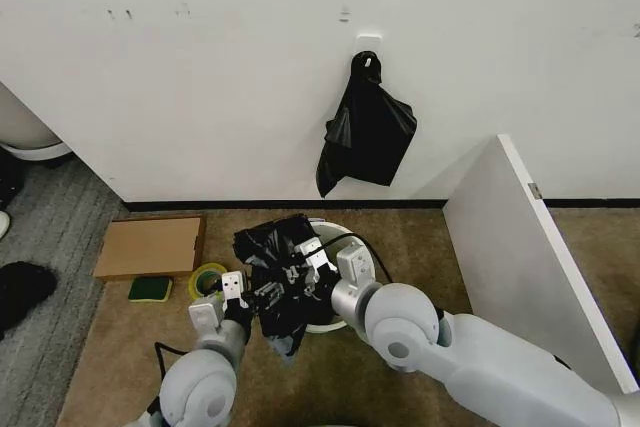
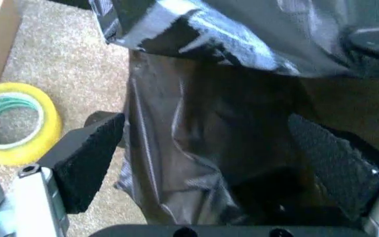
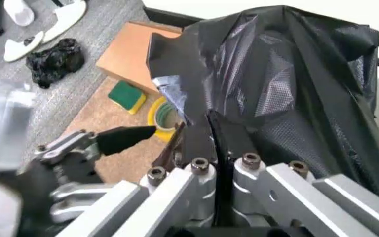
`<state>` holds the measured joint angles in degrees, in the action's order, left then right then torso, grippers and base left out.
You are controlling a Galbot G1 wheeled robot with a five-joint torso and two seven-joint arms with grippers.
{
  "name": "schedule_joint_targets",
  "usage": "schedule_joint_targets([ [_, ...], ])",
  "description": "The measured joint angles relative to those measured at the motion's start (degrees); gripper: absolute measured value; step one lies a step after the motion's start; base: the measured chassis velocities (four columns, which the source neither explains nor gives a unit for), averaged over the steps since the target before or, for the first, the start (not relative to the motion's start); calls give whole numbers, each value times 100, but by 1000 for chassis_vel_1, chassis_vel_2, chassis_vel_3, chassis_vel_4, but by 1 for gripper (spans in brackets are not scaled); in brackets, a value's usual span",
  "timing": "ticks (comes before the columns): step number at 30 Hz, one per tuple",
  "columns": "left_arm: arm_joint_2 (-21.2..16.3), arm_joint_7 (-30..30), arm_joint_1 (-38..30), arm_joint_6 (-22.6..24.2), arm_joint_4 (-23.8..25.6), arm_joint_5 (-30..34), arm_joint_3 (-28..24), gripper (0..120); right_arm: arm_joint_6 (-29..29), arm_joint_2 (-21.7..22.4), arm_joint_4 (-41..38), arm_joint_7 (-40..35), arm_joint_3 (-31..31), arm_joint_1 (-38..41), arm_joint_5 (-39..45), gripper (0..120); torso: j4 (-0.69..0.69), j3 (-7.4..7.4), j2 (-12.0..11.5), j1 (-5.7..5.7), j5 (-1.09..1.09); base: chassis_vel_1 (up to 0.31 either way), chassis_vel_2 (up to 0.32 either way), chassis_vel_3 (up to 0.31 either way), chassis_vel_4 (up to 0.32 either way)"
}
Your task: Place the garbage bag over the trash bin.
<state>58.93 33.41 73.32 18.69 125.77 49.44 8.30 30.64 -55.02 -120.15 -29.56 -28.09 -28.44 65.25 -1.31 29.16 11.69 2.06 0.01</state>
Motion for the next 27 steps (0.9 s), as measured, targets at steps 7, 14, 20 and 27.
schedule_joint_targets([
  [7,196,284,-218,197,-211,276,-117,97,-2,-28,11,-5,-33,48,46,0,-1,0,0,0,-1,0,0,0,0],
  [14,356,626,-526,323,-411,837,-258,97,-1,-33,-41,-46,-56,77,104,0,-1,0,0,0,-1,0,0,0,0],
  [20,411,928,-895,609,-545,1571,-232,97,-1,9,-55,-53,-35,51,113,0,-2,0,0,0,-1,0,0,0,0],
  [27,452,1087,-1078,708,-644,1939,-241,81,-1,17,-75,-70,-15,41,135,0,-1,0,0,0,-1,0,0,0,0],
])
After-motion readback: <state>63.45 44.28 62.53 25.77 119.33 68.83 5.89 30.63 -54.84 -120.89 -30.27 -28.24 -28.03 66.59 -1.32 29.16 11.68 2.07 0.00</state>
